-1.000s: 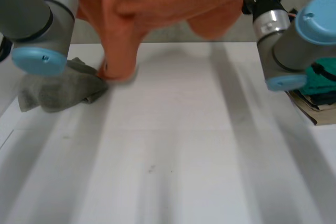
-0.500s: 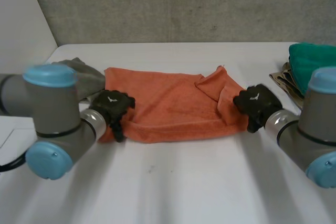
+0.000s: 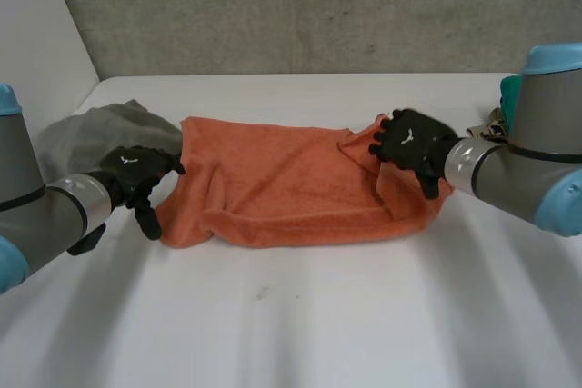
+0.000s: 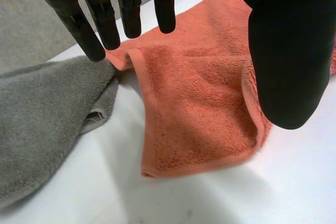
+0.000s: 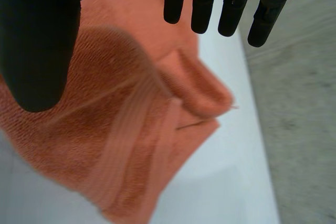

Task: Fold the laundry.

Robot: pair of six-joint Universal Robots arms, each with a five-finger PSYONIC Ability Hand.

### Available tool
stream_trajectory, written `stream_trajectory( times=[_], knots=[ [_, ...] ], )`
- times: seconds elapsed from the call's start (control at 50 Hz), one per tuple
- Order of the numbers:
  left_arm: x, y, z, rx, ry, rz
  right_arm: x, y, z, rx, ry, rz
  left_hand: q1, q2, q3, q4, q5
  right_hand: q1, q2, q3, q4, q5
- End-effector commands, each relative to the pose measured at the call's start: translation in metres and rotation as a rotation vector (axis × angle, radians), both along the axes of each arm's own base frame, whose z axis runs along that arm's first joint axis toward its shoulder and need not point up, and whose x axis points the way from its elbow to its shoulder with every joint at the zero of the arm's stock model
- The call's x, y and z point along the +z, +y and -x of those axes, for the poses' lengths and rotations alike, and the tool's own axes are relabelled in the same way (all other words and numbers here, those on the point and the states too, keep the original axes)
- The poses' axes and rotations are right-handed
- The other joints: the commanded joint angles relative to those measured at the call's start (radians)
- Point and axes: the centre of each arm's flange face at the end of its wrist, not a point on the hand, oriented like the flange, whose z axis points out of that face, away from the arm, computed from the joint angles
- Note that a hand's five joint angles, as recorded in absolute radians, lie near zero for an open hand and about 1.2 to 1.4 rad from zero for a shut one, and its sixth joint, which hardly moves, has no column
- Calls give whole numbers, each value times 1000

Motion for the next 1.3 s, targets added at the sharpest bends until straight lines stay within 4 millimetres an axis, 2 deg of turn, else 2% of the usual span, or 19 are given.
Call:
stream_trajectory(
  times=[0.02, 0.06, 0.08, 0.16, 0.24, 0.36, 0.48, 0.56, 0.6, 0.66, 0.78, 0.86, 0.88, 0.94, 0.96, 1.04, 1.08, 1.16, 1.3],
  knots=[
    [-3, 2, 2, -2, 30, -16, -35, -11, -5, 26, 73, -77, -17, -9, -13, -6, 4, 255, 267, 271, 261, 289],
    [-5, 2, 4, -7, 33, -14, -31, -17, -6, 23, 75, -43, -17, -9, -13, -6, 4, 1033, 1045, 1049, 1039, 1067],
    [-4, 3, 5, -9, 36, -11, -27, -20, -7, 20, 66, -26, -17, -9, -13, -6, 4, 1078, 1090, 1094, 1084, 1112],
    [-4, 5, 13, -32, 34, 14, 4, -23, -8, -45, -55, -16, -20, -12, -16, -9, 1, 1078, 1090, 1094, 1084, 1113],
    [-9, 5, 20, -47, 28, 22, 46, -9, -4, -104, -205, -37, -17, -9, -13, -6, 4, 1078, 1090, 1094, 1084, 1113],
    [-24, 4, 38, -69, 0, 3, 132, 35, 17, -127, -383, 117, -8, 0, -4, 3, 12, 1078, 1090, 1094, 1084, 1113],
    [-38, 8, 50, -87, -26, -39, 173, 49, 35, -164, -531, 254, 80, 88, 84, 91, 100, 1078, 1090, 1094, 1084, 1113],
    [-43, 9, 61, -107, -32, -45, 193, 57, 45, -210, -608, 277, 387, 395, 391, 398, 408, 1078, 1090, 1094, 1084, 1113],
    [-46, 7, 65, -109, -33, -37, 199, 60, 51, -248, -639, 274, 792, 800, 796, 803, 812, 1078, 1090, 1094, 1084, 1113],
    [-45, 2, 70, -99, -29, -22, 202, 63, 57, -284, -659, 254, 1086, 1094, 1090, 1096, 1106, 1078, 1090, 1094, 1084, 1113],
    [-17, -9, 60, -28, -14, 51, 197, 60, 65, -328, -632, 248, 1087, 1095, 1091, 1097, 1107, 1078, 1090, 1094, 1084, 1113],
    [34, -10, 38, 34, 11, 156, 182, 42, 86, -407, -524, 279, 1087, 1095, 1091, 1097, 1107, 1078, 1090, 1094, 1084, 1113],
    [63, -5, 28, 43, 28, 216, 176, 39, 94, -426, -468, 283, 1087, 1095, 1091, 1097, 1107, 1078, 1090, 1094, 1084, 1113],
    [109, 8, 16, 34, 43, 327, 167, 41, 99, -439, -389, 263, 1087, 1095, 1091, 1097, 1107, 1078, 1090, 1094, 1084, 1113],
    [137, 17, 8, 27, 47, 407, 162, 45, 100, -436, -346, 241, 1087, 1095, 1091, 1097, 1107, 1078, 1090, 1094, 1084, 1113],
    [193, 42, -6, 8, 57, 580, 149, 53, 100, -437, -284, 172, 1087, 1095, 1091, 1097, 1107, 1078, 1090, 1094, 1084, 1113],
    [198, 40, -10, 10, 51, 597, 143, 55, 100, -438, -269, 145, 1087, 1095, 1091, 1097, 1107, 1078, 1090, 1094, 1084, 1113],
    [184, 21, -7, 9, 16, 546, 131, 57, 99, -431, -246, 85, 1087, 1095, 1091, 1097, 1107, 1078, 1090, 1094, 1084, 1113],
    [114, -28, 13, -42, -114, 351, 94, 43, 81, -367, -223, -36, 1087, 1095, 1091, 1097, 1107, 1078, 1090, 1094, 1084, 1113]
  ],
)
